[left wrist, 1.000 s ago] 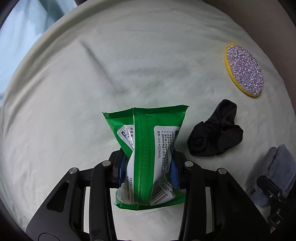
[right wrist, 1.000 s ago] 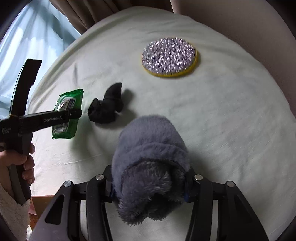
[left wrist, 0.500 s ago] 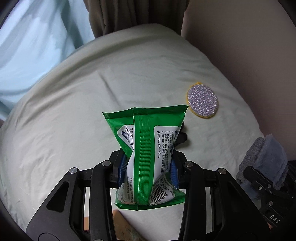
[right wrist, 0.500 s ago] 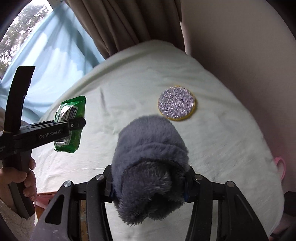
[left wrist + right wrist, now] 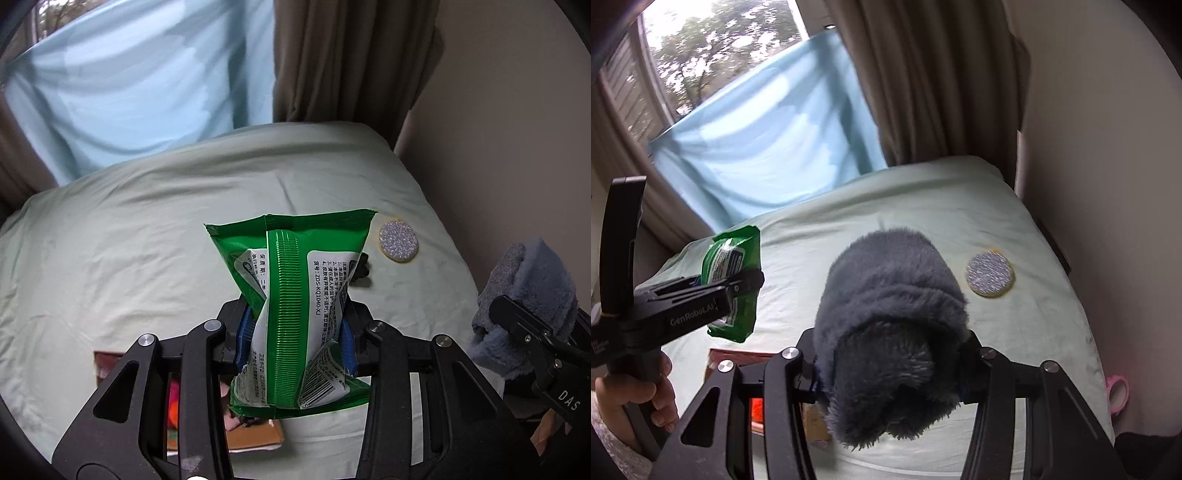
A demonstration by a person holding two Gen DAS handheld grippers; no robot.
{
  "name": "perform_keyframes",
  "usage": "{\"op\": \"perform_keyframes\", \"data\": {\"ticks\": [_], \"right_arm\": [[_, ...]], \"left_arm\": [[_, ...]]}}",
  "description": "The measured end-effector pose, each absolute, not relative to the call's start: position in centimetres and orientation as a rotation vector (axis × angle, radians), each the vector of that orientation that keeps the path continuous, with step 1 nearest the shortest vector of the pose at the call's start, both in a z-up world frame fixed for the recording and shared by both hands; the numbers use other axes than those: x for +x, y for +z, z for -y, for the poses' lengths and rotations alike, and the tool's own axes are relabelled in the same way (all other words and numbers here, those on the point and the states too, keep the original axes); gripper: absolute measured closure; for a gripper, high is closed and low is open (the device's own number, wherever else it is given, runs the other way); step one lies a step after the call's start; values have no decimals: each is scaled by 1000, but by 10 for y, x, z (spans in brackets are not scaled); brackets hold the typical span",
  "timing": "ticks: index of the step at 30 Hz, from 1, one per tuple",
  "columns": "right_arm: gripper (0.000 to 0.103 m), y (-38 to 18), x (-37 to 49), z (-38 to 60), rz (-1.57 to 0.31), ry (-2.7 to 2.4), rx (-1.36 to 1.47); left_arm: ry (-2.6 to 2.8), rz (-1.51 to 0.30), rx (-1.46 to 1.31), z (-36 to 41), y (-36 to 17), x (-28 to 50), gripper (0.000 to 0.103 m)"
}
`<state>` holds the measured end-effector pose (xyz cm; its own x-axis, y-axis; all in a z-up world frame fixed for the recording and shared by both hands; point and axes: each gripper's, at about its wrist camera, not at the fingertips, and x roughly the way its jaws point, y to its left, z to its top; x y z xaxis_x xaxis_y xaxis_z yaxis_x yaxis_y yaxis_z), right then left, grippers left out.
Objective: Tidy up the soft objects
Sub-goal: 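Lift and carry the wipe pack and grey sock ball over the box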
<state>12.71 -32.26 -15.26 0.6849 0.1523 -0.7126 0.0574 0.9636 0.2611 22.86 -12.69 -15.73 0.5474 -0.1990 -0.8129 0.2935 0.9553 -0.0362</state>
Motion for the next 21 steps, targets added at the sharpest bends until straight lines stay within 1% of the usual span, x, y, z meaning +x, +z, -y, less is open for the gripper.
{"op": "perform_keyframes", "data": {"ticks": [5, 10, 15, 21], "right_arm": [[56, -131, 122, 276, -819, 152, 224], [56, -131, 124, 214, -867, 239, 206], [56, -150, 137, 147, -936, 311, 196], [56, -182, 154, 79, -1025, 325, 181]], "left_arm": [[-193, -919, 30, 73, -141, 192, 69], [-108, -925, -20, 6, -134, 162, 69], [-31, -961, -44, -63, -147, 153, 69], [7, -1041, -67, -131, -181, 155, 69]]}}
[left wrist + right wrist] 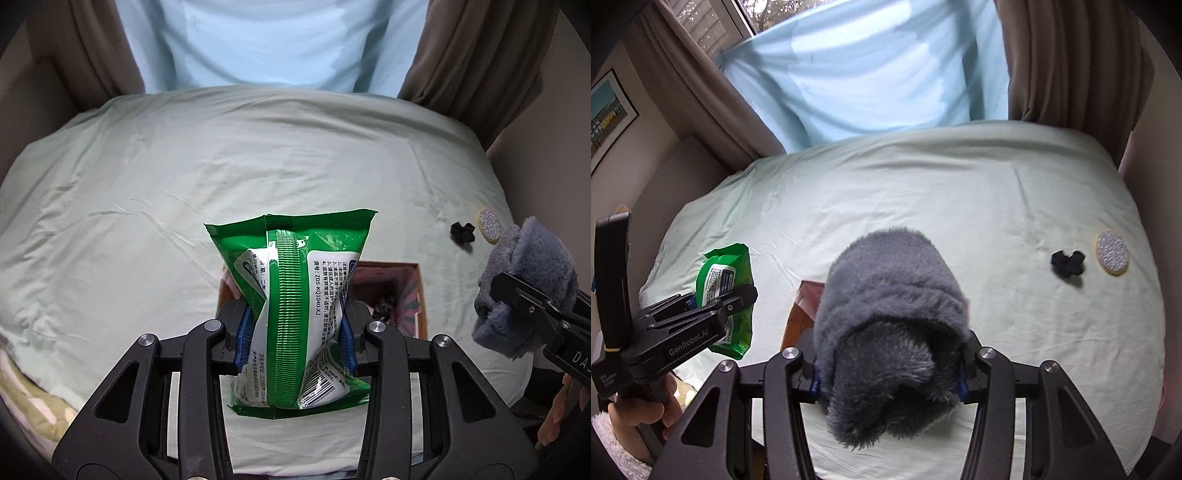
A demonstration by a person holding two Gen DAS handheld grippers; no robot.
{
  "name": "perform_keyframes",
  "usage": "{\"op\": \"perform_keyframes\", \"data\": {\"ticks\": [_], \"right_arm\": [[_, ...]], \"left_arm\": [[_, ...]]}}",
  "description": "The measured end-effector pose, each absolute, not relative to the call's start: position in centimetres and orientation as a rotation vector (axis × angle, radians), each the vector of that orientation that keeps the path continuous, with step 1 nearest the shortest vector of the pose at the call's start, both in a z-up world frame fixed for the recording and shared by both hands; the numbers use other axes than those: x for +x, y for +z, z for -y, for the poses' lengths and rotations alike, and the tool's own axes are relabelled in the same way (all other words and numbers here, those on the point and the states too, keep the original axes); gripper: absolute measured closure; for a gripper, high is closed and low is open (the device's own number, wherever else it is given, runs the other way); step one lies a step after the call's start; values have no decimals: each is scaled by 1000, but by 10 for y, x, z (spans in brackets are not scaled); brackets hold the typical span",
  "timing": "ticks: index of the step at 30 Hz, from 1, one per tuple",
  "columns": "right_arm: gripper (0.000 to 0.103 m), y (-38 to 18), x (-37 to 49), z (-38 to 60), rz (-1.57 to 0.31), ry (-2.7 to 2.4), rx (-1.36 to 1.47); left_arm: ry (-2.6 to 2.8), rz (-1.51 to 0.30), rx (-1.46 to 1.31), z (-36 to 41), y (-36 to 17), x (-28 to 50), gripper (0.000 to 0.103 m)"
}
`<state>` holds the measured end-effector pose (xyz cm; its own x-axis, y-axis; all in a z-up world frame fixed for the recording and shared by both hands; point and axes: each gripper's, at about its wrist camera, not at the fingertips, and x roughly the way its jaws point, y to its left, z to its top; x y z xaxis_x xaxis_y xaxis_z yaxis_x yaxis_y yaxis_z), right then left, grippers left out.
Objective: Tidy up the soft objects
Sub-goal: 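Lift and carry the wipe pack and grey sock ball over the box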
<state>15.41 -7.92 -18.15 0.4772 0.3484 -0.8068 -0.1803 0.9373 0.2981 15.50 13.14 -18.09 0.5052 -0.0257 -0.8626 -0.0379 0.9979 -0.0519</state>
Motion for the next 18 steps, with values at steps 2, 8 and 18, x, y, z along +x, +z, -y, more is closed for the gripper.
{"op": "perform_keyframes", "data": {"ticks": [2, 8, 18], "right_arm": [[56, -197, 158, 62, -1067, 325, 199], [56, -247, 173, 22, -1206, 302, 246], [56, -327, 218, 1, -1417, 207, 281]], "left_arm": [[9, -1064, -65, -148, -193, 157, 69], [-13, -1153, -69, -191, -238, 170, 69], [-66, -1317, -58, -201, -335, 211, 69]]}}
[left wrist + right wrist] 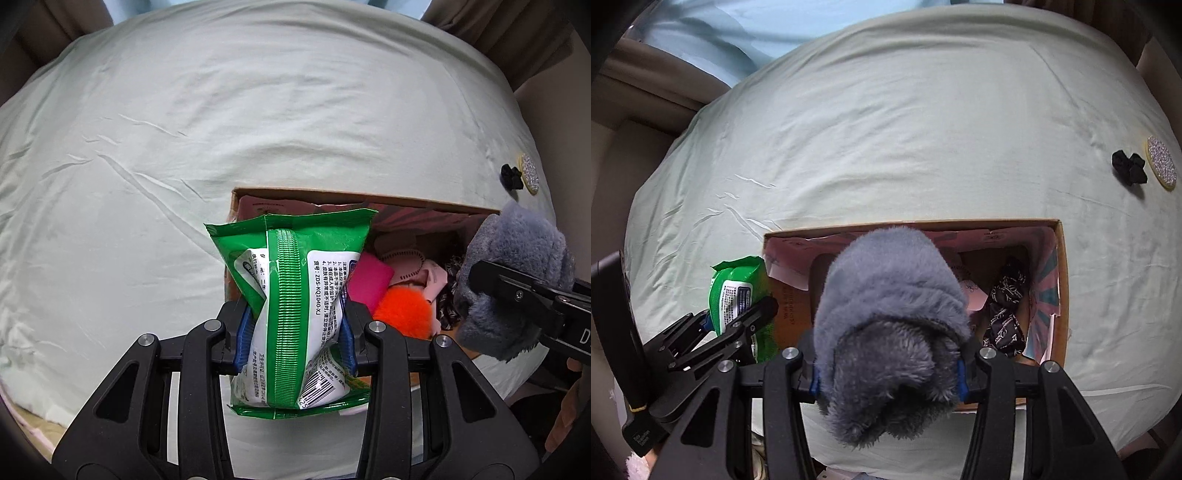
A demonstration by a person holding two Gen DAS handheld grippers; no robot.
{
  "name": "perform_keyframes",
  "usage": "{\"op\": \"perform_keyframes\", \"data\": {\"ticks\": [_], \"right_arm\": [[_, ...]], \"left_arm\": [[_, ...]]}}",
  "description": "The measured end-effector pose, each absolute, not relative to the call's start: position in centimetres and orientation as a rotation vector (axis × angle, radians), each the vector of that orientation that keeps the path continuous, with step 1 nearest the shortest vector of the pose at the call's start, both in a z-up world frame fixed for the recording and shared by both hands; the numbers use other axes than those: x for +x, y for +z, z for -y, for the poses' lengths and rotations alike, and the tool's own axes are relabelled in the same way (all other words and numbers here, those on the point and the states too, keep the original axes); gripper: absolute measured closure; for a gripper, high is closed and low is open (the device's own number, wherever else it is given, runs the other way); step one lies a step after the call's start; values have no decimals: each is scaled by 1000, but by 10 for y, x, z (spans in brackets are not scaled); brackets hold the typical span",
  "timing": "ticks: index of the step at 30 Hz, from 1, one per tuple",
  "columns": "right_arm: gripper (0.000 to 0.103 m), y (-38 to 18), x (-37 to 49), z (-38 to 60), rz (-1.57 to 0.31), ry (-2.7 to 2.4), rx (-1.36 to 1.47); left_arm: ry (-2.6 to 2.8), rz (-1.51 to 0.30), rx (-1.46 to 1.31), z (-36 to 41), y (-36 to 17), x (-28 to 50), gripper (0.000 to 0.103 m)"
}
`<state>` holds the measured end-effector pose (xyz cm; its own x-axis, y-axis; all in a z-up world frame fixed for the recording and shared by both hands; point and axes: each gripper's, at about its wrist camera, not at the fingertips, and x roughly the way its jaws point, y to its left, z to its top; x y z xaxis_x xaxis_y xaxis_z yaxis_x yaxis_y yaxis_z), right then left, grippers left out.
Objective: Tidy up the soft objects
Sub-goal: 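Lift and carry the wipe pack and grey sock ball over the box, then open both tools to drop the wipe pack and sock ball into the box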
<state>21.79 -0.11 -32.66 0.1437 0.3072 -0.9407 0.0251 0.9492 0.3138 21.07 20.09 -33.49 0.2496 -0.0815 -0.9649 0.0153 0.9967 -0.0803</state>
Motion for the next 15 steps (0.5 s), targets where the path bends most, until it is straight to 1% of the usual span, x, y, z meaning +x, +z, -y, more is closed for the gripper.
{"op": "perform_keyframes", "data": {"ticks": [6, 10, 14, 15], "right_arm": [[56, -363, 238, 4, -1499, 168, 336], [56, -373, 243, 5, -1528, 152, 351], [56, -378, 246, 7, -1548, 140, 359], [56, -380, 248, 4, -1556, 143, 368]], "left_arm": [[-90, -1409, -75, -194, -383, 222, 69], [-104, -1436, -38, -185, -397, 218, 69], [-109, -1461, -67, -183, -403, 219, 69], [-113, -1462, -76, -183, -402, 219, 67]]}}
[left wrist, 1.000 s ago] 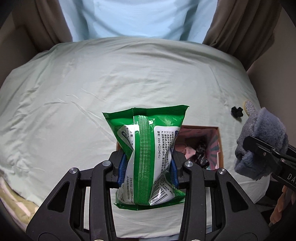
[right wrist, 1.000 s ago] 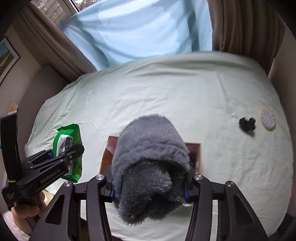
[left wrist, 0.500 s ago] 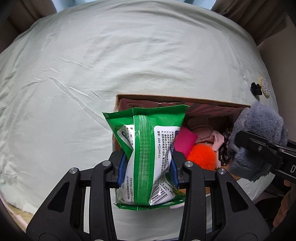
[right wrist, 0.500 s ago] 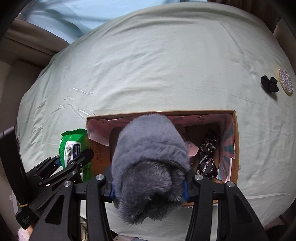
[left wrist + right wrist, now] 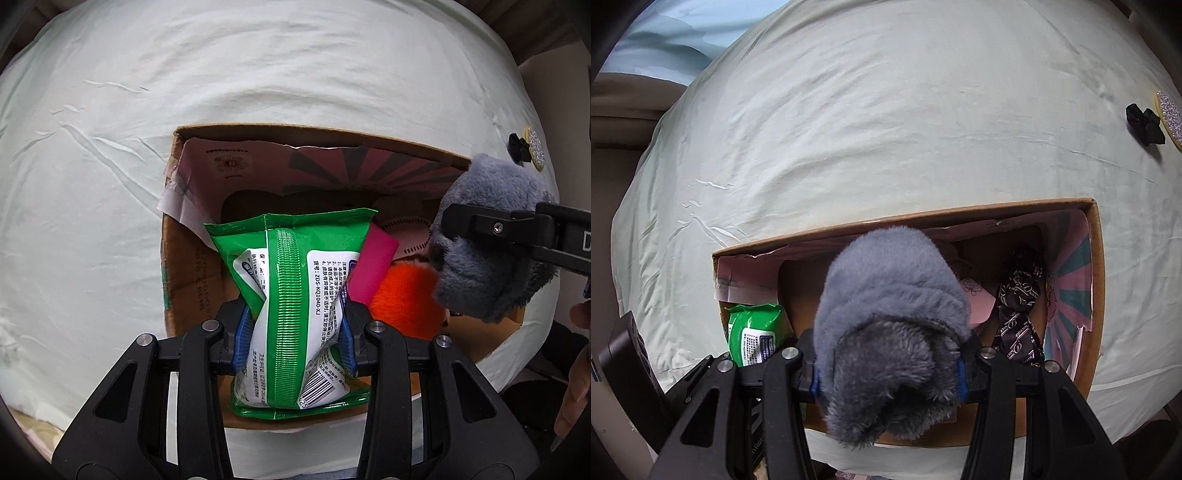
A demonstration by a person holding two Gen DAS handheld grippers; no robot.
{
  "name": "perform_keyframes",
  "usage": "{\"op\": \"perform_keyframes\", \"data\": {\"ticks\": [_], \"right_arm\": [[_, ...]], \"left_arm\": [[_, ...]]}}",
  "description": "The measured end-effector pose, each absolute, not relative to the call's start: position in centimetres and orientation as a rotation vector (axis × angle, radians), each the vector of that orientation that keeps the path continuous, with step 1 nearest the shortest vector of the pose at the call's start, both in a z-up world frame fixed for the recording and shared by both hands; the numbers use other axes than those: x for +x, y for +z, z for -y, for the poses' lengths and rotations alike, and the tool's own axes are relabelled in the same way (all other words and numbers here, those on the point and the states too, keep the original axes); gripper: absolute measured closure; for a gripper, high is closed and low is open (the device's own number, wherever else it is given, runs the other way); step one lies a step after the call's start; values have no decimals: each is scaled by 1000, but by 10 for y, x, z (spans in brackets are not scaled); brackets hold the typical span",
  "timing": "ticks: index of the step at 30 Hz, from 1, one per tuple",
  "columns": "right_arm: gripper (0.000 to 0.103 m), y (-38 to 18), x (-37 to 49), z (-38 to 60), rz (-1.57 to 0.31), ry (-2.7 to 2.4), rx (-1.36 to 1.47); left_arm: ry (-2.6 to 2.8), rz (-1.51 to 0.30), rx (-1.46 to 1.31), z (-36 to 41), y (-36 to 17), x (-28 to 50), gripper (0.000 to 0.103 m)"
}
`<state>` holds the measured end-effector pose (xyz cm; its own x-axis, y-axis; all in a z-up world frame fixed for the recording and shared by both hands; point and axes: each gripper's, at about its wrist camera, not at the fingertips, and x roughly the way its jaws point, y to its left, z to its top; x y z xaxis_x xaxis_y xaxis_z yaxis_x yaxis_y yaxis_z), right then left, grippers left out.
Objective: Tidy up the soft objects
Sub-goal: 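Open both tools to drop the wipe pack and sock ball into the box, then raise both tools and move toward the black sock and glitter sponge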
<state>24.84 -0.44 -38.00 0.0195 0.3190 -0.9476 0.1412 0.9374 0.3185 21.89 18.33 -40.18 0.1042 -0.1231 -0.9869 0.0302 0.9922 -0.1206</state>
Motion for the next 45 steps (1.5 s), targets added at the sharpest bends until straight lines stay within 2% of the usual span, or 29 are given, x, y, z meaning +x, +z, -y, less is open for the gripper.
{"op": "perform_keyframes", "data": {"ticks": [2, 3, 4, 6, 7, 8, 16, 26, 35, 45], "right_arm": [[50, -385, 253, 2, -1574, 145, 368], [48, -388, 256, 1, -1575, 144, 359], [41, -388, 258, 0, -1567, 142, 353], [29, -383, 259, 2, -1533, 117, 341], [17, -380, 260, 3, -1515, 106, 329], [10, -377, 260, 5, -1497, 101, 322], [9, -356, 250, 11, -1415, 98, 295], [9, -313, 220, 16, -1348, 120, 253], [9, -238, 174, 23, -1176, 132, 165], [9, -160, 97, 63, -939, 107, 92]], "left_arm": [[-115, -1461, -62, -181, -401, 217, 45], [-116, -1464, -44, -180, -400, 216, 10], [-126, -1474, -32, -177, -400, 215, 0], [-124, -1467, -15, -174, -397, 211, 0], [-127, -1447, -24, -174, -393, 208, 0], [-143, -1439, -39, -173, -390, 206, 0], [-164, -1437, -45, -168, -380, 194, 0], [-152, -1376, -23, -176, -340, 183, 0], [-126, -1260, -47, -185, -276, 160, 0], [-73, -1041, -58, -169, -186, 109, 0]]}}
